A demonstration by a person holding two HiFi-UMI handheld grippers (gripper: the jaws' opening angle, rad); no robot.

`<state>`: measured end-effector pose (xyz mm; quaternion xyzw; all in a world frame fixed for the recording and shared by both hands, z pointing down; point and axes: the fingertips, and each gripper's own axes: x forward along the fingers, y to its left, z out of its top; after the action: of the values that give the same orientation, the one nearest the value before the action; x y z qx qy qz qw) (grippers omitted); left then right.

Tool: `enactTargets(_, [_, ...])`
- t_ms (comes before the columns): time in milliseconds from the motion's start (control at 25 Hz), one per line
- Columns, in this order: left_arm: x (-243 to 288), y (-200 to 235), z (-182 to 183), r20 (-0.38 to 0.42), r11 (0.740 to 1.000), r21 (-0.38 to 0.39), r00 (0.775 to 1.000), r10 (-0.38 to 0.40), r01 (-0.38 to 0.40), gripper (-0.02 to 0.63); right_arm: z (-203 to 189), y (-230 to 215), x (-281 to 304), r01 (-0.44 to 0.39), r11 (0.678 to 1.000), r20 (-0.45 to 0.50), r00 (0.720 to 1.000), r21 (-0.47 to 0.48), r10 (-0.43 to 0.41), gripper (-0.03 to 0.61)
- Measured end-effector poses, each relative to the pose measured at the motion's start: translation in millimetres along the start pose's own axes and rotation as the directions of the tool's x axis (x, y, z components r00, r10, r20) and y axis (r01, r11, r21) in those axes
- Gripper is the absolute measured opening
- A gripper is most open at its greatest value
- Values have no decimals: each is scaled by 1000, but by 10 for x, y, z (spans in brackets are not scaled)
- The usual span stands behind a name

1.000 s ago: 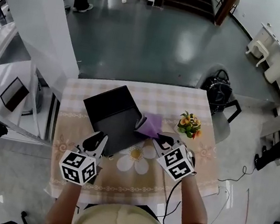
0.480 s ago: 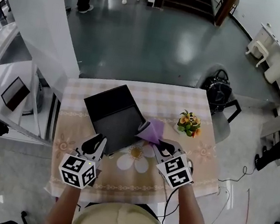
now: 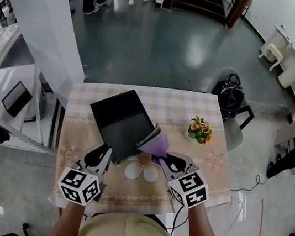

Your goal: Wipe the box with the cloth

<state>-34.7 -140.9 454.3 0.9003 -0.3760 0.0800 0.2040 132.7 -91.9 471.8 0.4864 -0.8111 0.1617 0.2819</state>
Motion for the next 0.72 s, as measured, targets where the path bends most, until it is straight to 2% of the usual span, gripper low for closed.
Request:
enactTargets(360, [-144, 2, 186, 28, 1000, -20, 1000, -9, 10, 71, 278, 248, -93, -54, 999, 72, 996, 6, 53, 71])
enactTargets(560, [-212, 137, 246, 28, 998, -64, 999, 22, -20, 64, 440, 333, -134, -69, 997, 109, 992, -26, 71, 71])
enactTargets(720, [-289, 186, 340, 44, 998, -61, 998, 35, -32, 64, 579, 390, -187, -68, 997, 146, 986, -45, 74, 71])
